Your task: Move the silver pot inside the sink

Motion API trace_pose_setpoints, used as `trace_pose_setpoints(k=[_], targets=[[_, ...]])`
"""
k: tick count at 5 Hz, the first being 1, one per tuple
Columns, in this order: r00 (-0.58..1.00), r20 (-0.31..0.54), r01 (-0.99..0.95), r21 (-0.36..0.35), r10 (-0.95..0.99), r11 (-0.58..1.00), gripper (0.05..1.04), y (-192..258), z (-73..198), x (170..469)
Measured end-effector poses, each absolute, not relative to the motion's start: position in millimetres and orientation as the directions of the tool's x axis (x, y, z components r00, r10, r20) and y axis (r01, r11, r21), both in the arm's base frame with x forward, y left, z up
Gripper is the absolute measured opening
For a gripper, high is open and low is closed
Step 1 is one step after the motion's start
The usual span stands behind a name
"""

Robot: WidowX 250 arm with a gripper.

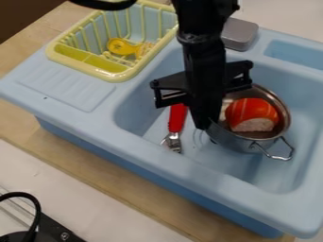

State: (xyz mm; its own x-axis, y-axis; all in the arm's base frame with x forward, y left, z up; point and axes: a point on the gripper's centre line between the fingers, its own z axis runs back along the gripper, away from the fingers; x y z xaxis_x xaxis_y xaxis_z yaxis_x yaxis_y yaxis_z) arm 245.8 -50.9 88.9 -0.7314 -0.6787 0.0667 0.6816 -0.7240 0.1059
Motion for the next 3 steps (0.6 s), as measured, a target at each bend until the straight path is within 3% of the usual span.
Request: trace_pose_setpoints(k=[3], targets=[[-0.749,0.108,0.662,0.146,-0.654,-0.735,0.058,-62,74,260]])
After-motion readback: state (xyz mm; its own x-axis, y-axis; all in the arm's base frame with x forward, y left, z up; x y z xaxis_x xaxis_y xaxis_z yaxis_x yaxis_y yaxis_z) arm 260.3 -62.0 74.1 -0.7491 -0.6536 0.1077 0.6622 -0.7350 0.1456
